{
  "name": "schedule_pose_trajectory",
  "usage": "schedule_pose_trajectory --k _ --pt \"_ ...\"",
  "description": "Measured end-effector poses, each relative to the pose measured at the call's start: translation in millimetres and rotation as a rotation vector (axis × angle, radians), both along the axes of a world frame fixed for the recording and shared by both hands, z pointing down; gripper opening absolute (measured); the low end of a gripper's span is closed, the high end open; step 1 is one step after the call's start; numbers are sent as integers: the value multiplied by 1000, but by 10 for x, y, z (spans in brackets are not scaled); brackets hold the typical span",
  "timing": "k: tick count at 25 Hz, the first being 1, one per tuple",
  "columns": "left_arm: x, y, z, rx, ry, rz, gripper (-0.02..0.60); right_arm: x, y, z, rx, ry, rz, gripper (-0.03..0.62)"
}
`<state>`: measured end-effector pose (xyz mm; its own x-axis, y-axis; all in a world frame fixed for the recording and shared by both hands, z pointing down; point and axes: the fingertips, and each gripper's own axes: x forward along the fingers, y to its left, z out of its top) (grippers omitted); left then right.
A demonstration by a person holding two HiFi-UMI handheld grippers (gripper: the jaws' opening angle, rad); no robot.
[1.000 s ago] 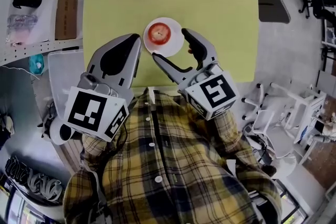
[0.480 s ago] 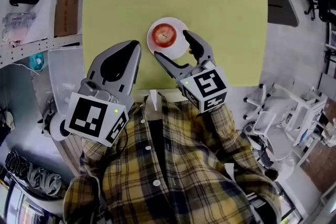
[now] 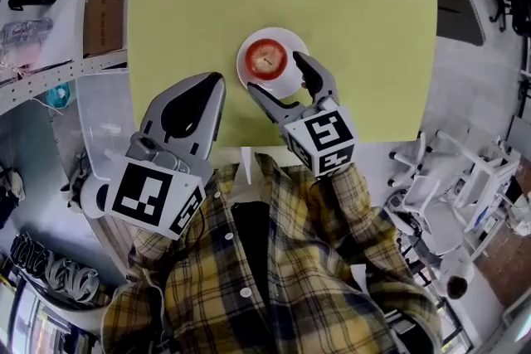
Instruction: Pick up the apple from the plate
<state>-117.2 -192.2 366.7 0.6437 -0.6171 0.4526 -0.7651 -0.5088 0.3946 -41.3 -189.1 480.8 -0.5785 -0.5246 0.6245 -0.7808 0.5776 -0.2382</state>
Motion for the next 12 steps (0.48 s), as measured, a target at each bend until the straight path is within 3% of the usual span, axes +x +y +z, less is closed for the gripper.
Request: schedule_pose_trajectory --k 12 --pt "1 -2 270 -53 10 10 5 -12 -64 336 -17 40 12 388"
